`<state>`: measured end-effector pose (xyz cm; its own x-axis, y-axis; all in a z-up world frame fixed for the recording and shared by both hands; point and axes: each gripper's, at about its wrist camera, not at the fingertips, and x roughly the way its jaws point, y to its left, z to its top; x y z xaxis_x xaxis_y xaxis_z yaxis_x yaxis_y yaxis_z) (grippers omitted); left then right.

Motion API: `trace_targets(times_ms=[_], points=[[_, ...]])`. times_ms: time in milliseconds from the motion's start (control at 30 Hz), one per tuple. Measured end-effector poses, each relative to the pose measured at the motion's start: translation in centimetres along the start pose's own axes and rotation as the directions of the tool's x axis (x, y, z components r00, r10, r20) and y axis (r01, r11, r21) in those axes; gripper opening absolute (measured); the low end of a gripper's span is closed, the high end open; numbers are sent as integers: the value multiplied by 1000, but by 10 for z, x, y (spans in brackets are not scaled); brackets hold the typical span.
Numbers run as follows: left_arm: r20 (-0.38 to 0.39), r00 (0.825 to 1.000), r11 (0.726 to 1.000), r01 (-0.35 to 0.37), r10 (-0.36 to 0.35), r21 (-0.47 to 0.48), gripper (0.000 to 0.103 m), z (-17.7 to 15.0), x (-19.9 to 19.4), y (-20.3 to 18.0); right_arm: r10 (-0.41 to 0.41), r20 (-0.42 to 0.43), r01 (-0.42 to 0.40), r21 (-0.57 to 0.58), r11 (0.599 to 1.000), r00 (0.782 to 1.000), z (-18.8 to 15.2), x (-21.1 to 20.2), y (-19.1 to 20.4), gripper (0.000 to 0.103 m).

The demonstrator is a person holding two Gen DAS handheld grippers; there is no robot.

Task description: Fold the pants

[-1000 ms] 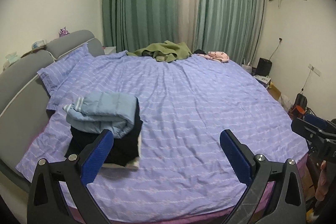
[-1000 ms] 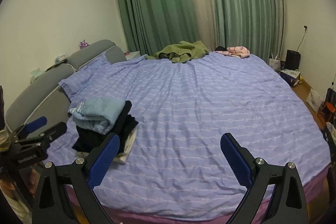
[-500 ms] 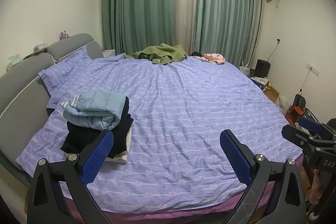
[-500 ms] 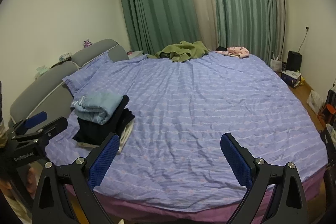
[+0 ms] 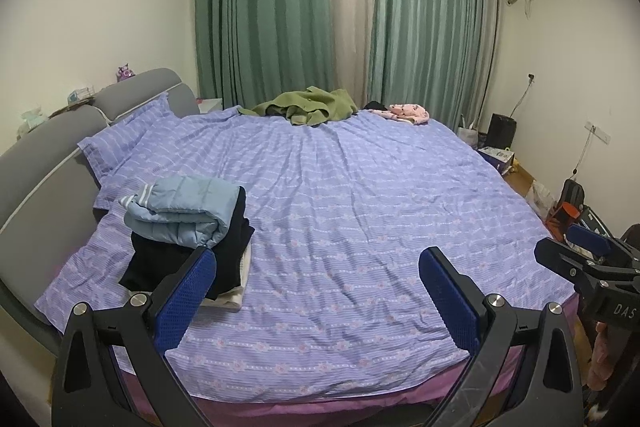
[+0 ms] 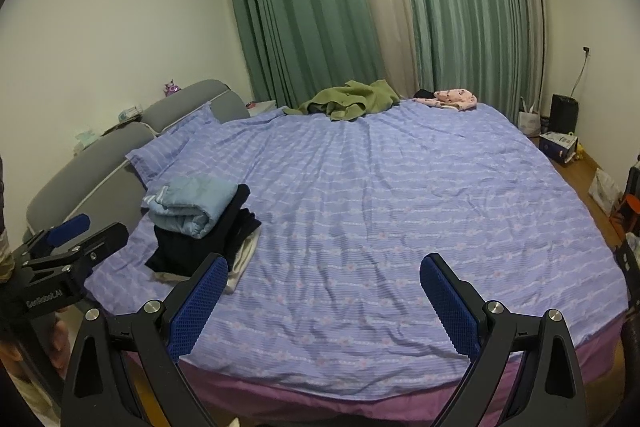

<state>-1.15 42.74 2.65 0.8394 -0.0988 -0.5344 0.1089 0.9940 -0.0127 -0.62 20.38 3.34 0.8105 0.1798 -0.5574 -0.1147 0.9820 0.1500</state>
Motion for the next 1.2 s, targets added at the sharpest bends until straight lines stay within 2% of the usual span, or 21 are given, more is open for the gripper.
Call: trace_targets(times_ms=[467, 633, 1200], points=[[43, 999, 999, -1, -1, 43, 103, 4, -13, -15, -11, 6, 11, 8, 1000, 1000, 1, -5, -4, 98], [34, 999, 999, 9, -10, 47, 103, 4, -11, -19, -16, 9, 16, 14, 1000, 1000, 1, -6, -6, 98], [28, 999, 999, -25, 24, 34, 103, -1, -9, -25, -24, 2, 23, 26, 999, 1000, -3, -6, -12, 98]])
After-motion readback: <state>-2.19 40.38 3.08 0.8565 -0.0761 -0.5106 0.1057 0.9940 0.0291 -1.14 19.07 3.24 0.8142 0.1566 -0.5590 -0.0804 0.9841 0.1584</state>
